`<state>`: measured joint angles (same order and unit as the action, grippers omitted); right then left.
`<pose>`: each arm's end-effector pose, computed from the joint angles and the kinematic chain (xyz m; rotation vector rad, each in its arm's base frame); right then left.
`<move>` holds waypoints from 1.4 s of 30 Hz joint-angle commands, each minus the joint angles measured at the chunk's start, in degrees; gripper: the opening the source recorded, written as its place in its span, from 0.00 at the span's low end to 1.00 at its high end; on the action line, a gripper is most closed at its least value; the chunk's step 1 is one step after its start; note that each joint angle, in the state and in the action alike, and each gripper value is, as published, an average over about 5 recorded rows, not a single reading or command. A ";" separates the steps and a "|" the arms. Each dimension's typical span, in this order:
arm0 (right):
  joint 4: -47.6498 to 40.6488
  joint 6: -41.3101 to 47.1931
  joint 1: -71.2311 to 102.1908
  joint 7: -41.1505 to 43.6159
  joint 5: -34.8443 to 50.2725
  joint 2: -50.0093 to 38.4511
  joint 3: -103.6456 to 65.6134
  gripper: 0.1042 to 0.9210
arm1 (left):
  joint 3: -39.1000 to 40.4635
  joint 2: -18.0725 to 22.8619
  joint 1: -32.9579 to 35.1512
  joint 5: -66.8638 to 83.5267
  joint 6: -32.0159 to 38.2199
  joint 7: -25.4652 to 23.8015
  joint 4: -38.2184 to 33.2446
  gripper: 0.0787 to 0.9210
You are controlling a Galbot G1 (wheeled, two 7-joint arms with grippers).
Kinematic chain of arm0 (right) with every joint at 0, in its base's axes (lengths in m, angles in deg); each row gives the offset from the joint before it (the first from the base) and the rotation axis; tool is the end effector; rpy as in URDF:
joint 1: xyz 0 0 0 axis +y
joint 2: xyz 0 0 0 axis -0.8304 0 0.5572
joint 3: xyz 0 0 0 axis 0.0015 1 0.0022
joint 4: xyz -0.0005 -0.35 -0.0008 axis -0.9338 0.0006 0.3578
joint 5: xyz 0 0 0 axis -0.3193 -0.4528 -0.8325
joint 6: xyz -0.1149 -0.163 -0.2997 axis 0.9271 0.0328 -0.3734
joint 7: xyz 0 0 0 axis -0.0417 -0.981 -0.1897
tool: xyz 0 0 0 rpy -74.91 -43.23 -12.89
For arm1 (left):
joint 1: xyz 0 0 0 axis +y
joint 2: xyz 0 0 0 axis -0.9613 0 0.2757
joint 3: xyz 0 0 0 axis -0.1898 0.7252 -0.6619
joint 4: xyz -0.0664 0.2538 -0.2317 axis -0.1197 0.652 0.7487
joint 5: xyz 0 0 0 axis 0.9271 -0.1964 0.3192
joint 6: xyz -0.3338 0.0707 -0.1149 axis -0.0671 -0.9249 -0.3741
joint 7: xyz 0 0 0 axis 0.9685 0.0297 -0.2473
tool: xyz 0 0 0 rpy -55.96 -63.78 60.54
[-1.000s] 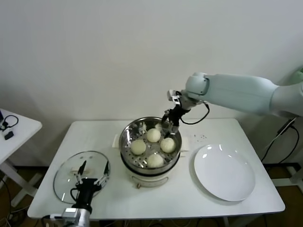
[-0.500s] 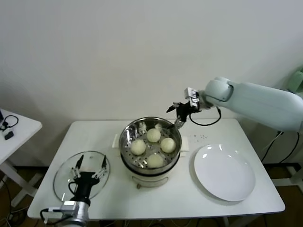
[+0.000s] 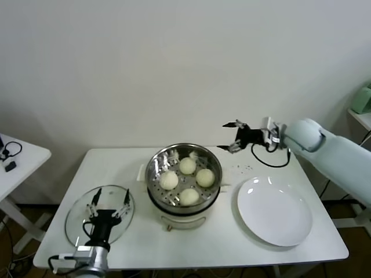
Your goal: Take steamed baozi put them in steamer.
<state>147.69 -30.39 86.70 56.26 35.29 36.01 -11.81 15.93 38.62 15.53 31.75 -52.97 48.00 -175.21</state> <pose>0.4965 -0.1195 -0.1193 1.3468 -2.4240 0.9896 0.1777 0.0410 -0.3221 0.0465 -3.0925 -0.1481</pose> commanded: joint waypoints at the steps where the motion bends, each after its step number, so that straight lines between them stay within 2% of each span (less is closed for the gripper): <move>1: 9.38 -5.13 49.60 -8.01 -10.27 3.99 -53.85 0.88 | 0.29 0.41 0.21 -1.10 0.48 0.04 -0.10 0.88; 8: 13.75 -11.51 66.68 -8.34 -13.41 18.09 -71.33 0.88 | -0.63 0.55 0.13 -0.93 1.37 -0.66 0.88 0.88; 14: 15.77 -16.85 74.37 -9.22 -15.54 29.22 -75.62 0.88 | -1.59 0.53 0.75 -0.30 2.06 -2.01 1.16 0.88; 20: 17.30 -18.47 79.37 -9.69 -17.55 37.45 -76.64 0.88 | -2.38 0.58 1.07 0.26 2.14 -2.87 1.11 0.88; 26: 16.76 -20.64 83.40 -10.27 -19.28 40.70 -77.33 0.88 | -3.16 0.48 1.61 0.73 1.83 -2.97 0.67 0.88; 42: 19.36 -23.31 88.07 -11.80 -13.62 43.06 -75.91 0.88 | -4.82 0.30 1.79 3.81 2.36 -4.84 1.69 0.88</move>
<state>165.73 -51.81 169.75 45.03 20.40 75.53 -86.09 11.56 39.09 17.16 34.32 -51.04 44.17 -173.66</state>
